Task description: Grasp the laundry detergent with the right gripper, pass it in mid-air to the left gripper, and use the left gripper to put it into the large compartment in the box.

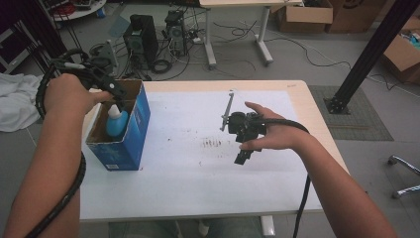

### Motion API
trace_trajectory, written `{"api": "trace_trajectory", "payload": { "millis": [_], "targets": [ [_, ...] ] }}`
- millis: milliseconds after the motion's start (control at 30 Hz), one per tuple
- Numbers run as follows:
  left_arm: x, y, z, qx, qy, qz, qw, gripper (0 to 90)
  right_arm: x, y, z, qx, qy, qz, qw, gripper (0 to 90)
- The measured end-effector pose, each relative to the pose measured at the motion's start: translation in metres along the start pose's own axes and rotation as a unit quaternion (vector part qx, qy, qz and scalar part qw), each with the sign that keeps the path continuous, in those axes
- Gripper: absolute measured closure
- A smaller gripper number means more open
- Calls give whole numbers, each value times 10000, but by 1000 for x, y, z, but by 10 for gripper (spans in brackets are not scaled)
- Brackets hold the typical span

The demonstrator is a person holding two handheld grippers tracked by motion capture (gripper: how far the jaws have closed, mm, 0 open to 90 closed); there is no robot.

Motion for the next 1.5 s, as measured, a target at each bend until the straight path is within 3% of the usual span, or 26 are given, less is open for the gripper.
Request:
{"api": "trace_trajectory", "payload": {
  "millis": [133, 300, 533, 667, 733, 767, 800, 833, 867, 900, 933, 967, 1000, 1033, 1067, 1100, 1133, 1167, 1233, 1267, 1300, 1333, 1367, 1400, 1467, 1500],
  "targets": [
    [6, -7, 2, 28, 111, 33, 9999, 44, 0, 0, 0, 14, 6, 12, 10000, 160],
    [21, -17, 7, 20, 422, 62, 9991, 14, 2, 0, -2, -2, 29, 20, 10000, 160],
    [36, -22, 13, 2, 687, 27, 9976, 3, 3, -3, -4, 16, 91, 28, 10000, 160],
    [53, -19, 17, -94, 1127, -179, 9934, 1, 5, -4, -6, 26, 118, 32, 9999, 160],
    [61, -16, 18, -189, 1351, -284, 9902, 2, 6, -4, -7, 15, 119, 29, 9999, 160],
    [67, -12, 17, -345, 1511, -353, 9873, 2, 6, -6, -8, 13, 127, 32, 9999, 160],
    [67, -12, 17, -345, 1511, -353, 9873, 2, 6, -6, -8, 13, 127, 32, 9999, 160],
    [73, -8, 17, -443, 1662, -415, 9842, 2, 7, -8, -9, 4, 115, 4, 9999, 160],
    [73, -8, 17, -443, 1662, -415, 9842, 2, 7, -8, -9, 4, 115, 4, 9999, 160],
    [79, -6, 17, -481, 1882, -463, 9798, 2, 8, -9, -9, 12, 130, 20, 9999, 160],
    [79, -6, 17, -481, 1882, -463, 9798, 2, 8, -9, -9, 12, 130, 20, 9999, 160],
    [87, -3, 18, -531, 2207, -528, 9725, 2, 9, -10, -10, -1, 150, -3, 9999, 160],
    [87, -3, 18, -531, 2207, -528, 9725, 2, 9, -10, -10, -1, 150, -3, 9999, 160],
    [95, 1, 16, -638, 2598, -583, 9618, 2, 10, -10, -12, -26, 161, -14, 9999, 160],
    [95, 1, 16, -638, 2598, -583, 9618, 2, 10, -11, -12, -53, 175, -12, 9998, 160],
    [102, 6, 14, -768, 2924, -648, 9510, 2, 11, -11, -13, -46, 177, -17, 9998, 160],
    [102, 6, 14, -768, 2924, -648, 9510, 2, 11, -11, -13, -46, 177, -17, 9998, 160],
    [108, 10, 11, -875, 3172, -739, 9414, 2, 12, -12, -14, -85, 198, -29, 9998, 160],
    [114, 15, 10, -953, 3426, -824, 9310, 1, 12, -13, -15, -100, 221, -18, 9997, 160],
    [114, 15, 10, -953, 3426, -824, 9310, 2, 13, -13, -15, -108, 223, -13, 9997, 160],
    [116, 17, 9, -993, 3550, -852, 9257, 2, 13, -13, -15, -108, 223, -13, 9997, 160],
    [119, 20, 8, -1010, 3726, -870, 9183, 2, 14, -13, -16, -120, 227, -33, 9997, 160],
    [124, 25, 4, -1120, 4085, -950, 9009, 2, 14, -14, -16, -118, 249, -9, 9996, 160],
    [124, 25, 4, -1120, 4085, -950, 9009, 2, 14, -14, -16, -118, 249, -9, 9996, 160],
    [127, 31, -2, -1301, 4326, -1027, 8862, 2, 15, -14, -17, -138, 264, -15, 9996, 160],
    [129, 36, -4, -1383, 4534, -1043, 8743, 2, 17, -14, -18, -161, 265, -19, 9995, 161]
  ]
}}
Point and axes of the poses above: each handheld gripper's, and its own axes: y roughly forward along the jaws, z roughly out of its top, x roughly to its right, the point moved 10 cm from there along y, roughly forward along the jaws, and after that the axes turned 15 degrees about -z, right-handed, at the moved point
